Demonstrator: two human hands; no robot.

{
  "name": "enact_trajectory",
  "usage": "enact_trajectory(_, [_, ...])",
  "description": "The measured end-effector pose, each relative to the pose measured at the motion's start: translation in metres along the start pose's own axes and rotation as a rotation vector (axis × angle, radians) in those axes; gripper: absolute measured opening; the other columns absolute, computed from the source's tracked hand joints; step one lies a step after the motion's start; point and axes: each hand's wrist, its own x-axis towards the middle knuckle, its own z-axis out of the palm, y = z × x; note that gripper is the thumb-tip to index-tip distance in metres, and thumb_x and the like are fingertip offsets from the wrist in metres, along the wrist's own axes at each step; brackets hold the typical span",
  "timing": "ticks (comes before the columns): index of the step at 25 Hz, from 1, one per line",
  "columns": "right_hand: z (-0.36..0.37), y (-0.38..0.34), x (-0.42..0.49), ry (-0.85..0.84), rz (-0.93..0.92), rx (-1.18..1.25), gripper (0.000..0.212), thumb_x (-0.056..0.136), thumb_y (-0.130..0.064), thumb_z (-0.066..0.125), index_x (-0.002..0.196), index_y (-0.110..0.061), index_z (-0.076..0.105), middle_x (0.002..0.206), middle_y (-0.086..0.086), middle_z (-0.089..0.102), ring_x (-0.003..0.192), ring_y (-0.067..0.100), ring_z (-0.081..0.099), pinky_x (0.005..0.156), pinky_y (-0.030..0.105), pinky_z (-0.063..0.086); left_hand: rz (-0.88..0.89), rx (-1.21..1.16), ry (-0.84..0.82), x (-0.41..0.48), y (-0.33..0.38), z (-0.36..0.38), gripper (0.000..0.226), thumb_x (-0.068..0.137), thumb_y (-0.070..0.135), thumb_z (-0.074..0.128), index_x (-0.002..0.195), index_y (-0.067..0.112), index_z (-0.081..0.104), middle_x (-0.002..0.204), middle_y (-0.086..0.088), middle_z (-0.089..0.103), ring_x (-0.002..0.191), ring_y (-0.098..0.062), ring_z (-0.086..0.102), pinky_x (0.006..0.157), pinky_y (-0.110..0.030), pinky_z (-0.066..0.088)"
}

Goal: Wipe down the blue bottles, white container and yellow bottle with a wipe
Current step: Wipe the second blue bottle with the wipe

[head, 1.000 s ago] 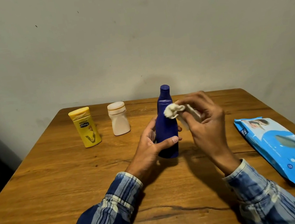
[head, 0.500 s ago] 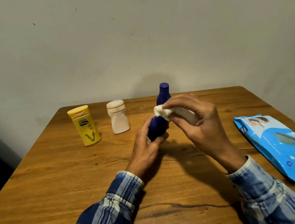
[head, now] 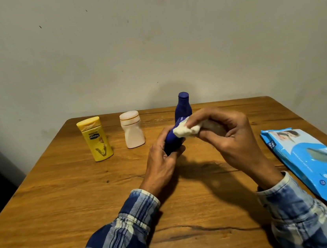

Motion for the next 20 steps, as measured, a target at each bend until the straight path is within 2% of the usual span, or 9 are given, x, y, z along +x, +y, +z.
enact_trajectory(2, [-0.005, 0.002, 0.001, 0.147, 0.052, 0.036, 0.021, 0.089, 0.011, 0.064, 0.105, -0.001, 0.069, 0.107, 0.007, 0.071, 0.105, 0.021, 0.067, 0.088, 0.039, 0.059, 0.029, 0.047, -0.014, 0.001, 0.000, 0.001, 0.049, 0.093, 0.013, 0.066, 0.132, 0.040, 0.055, 0.127, 0.002, 0.062, 0.118, -0.022, 0.060, 0.102, -0.059, 0.050])
enact_trajectory(3, [-0.004, 0.004, 0.001, 0.165, 0.060, 0.032, 0.022, 0.089, 0.010, 0.064, 0.107, -0.002, 0.069, 0.108, 0.006, 0.071, 0.107, 0.021, 0.067, 0.089, 0.040, 0.058, 0.044, 0.058, -0.019, 0.000, 0.000, 0.000, 0.049, 0.093, 0.013, 0.066, 0.132, 0.040, 0.055, 0.126, 0.001, 0.062, 0.117, -0.022, 0.060, 0.101, -0.060, 0.050])
enact_trajectory(7, [0.002, 0.002, -0.002, -0.050, 0.002, -0.008, 0.022, 0.086, 0.003, 0.068, 0.107, -0.004, 0.074, 0.111, 0.006, 0.072, 0.111, 0.022, 0.066, 0.095, 0.038, 0.056, 0.031, 0.035, 0.021, 0.000, 0.004, -0.001, 0.074, 0.093, -0.005, 0.061, 0.120, 0.063, 0.054, 0.130, 0.013, 0.057, 0.123, -0.015, 0.056, 0.103, -0.055, 0.052])
enact_trajectory(8, [0.000, -0.002, -0.001, -0.079, 0.004, 0.045, 0.022, 0.085, 0.002, 0.068, 0.106, -0.003, 0.074, 0.110, 0.007, 0.073, 0.110, 0.022, 0.067, 0.093, 0.035, 0.055, 0.036, 0.031, 0.025, 0.000, 0.005, -0.002, 0.075, 0.093, -0.004, 0.061, 0.118, 0.066, 0.054, 0.129, 0.019, 0.057, 0.124, -0.014, 0.056, 0.103, -0.054, 0.052])
enact_trajectory(10, [-0.005, -0.009, 0.002, -0.015, 0.077, 0.229, 0.024, 0.084, 0.004, 0.067, 0.107, -0.005, 0.071, 0.107, 0.005, 0.075, 0.105, 0.019, 0.069, 0.087, 0.030, 0.056, 0.055, 0.049, 0.002, -0.001, 0.007, -0.001, 0.066, 0.092, 0.006, 0.061, 0.120, 0.066, 0.053, 0.125, 0.031, 0.057, 0.123, -0.014, 0.057, 0.103, -0.055, 0.052])
enact_trajectory(13, [-0.009, -0.007, 0.006, 0.119, 0.260, 0.470, 0.032, 0.084, 0.004, 0.071, 0.112, -0.008, 0.061, 0.103, 0.010, 0.074, 0.094, 0.025, 0.071, 0.077, 0.033, 0.059, 0.076, 0.098, -0.015, -0.002, 0.004, -0.001, 0.057, 0.085, 0.018, 0.060, 0.129, 0.053, 0.053, 0.127, 0.030, 0.055, 0.122, -0.015, 0.058, 0.101, -0.054, 0.053])
enact_trajectory(15, [-0.004, -0.002, 0.005, 0.112, 0.258, 0.278, 0.029, 0.086, 0.004, 0.071, 0.111, -0.005, 0.060, 0.106, 0.012, 0.072, 0.091, 0.027, 0.070, 0.074, 0.037, 0.060, 0.091, 0.137, -0.015, -0.001, 0.004, -0.001, 0.058, 0.086, 0.018, 0.060, 0.129, 0.056, 0.051, 0.127, 0.035, 0.053, 0.121, -0.009, 0.056, 0.102, -0.052, 0.053])
enact_trajectory(17, [0.003, -0.001, 0.002, 0.121, 0.168, 0.044, 0.024, 0.088, 0.001, 0.072, 0.110, -0.005, 0.065, 0.108, 0.005, 0.071, 0.092, 0.020, 0.068, 0.074, 0.034, 0.059, 0.101, 0.169, -0.007, 0.000, 0.003, 0.000, 0.061, 0.090, 0.014, 0.062, 0.127, 0.061, 0.048, 0.125, 0.037, 0.052, 0.118, -0.002, 0.055, 0.102, -0.049, 0.052])
enact_trajectory(20, [0.008, -0.002, 0.000, 0.102, 0.030, -0.108, 0.024, 0.087, 0.003, 0.072, 0.108, -0.007, 0.072, 0.110, 0.003, 0.071, 0.104, 0.017, 0.067, 0.083, 0.026, 0.056, 0.101, 0.181, 0.023, 0.000, 0.000, -0.001, 0.068, 0.093, 0.002, 0.065, 0.122, 0.061, 0.049, 0.124, 0.027, 0.054, 0.115, 0.008, 0.053, 0.102, -0.037, 0.051])
